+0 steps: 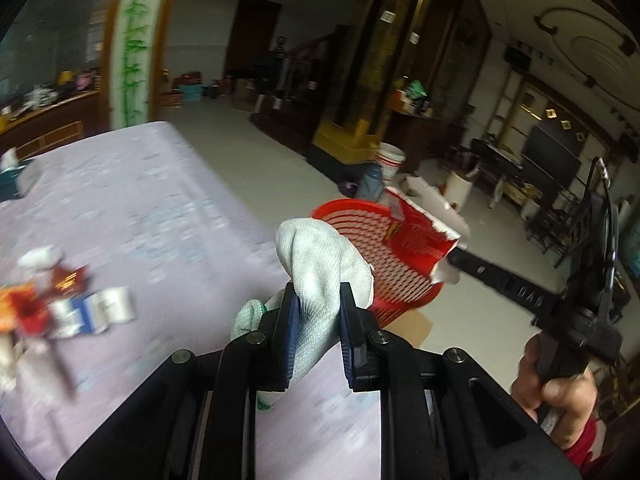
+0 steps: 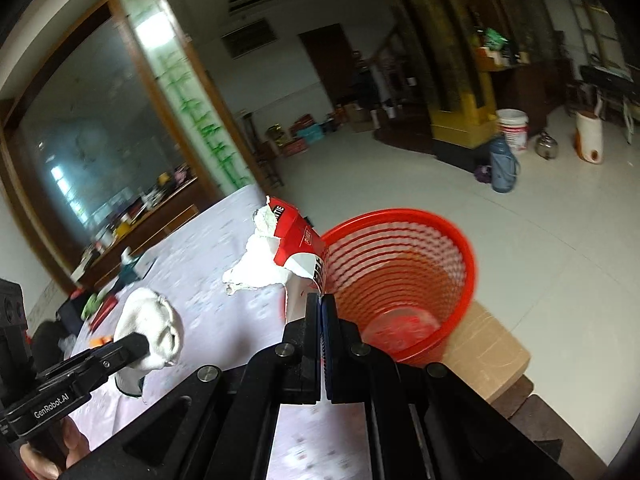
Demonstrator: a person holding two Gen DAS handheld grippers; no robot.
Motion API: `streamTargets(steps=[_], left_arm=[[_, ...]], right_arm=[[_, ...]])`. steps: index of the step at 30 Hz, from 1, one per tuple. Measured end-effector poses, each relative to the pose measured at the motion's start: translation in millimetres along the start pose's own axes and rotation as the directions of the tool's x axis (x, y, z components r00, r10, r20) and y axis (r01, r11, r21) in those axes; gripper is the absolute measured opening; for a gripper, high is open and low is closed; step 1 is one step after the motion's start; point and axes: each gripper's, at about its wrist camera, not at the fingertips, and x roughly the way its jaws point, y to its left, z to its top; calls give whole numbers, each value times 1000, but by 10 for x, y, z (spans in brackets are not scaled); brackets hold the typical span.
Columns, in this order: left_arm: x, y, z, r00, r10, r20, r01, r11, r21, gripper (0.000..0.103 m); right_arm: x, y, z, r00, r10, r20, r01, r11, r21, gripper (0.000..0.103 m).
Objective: Collect trash
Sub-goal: 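Carry glove and packet over the red wastebasket and open both grippers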
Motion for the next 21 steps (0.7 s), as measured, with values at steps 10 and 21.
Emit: streamTargets(steps=[10, 21], left_arm=[[854, -428, 387, 999, -4, -33, 4, 1000, 30, 68], [134, -167, 42, 998, 56, 14, -56, 998, 32, 71]], right_arm=[[277, -439, 261, 998, -62, -20, 63, 996, 62, 4], [46, -262, 61, 1000, 10, -14, -10, 1000, 14, 16]])
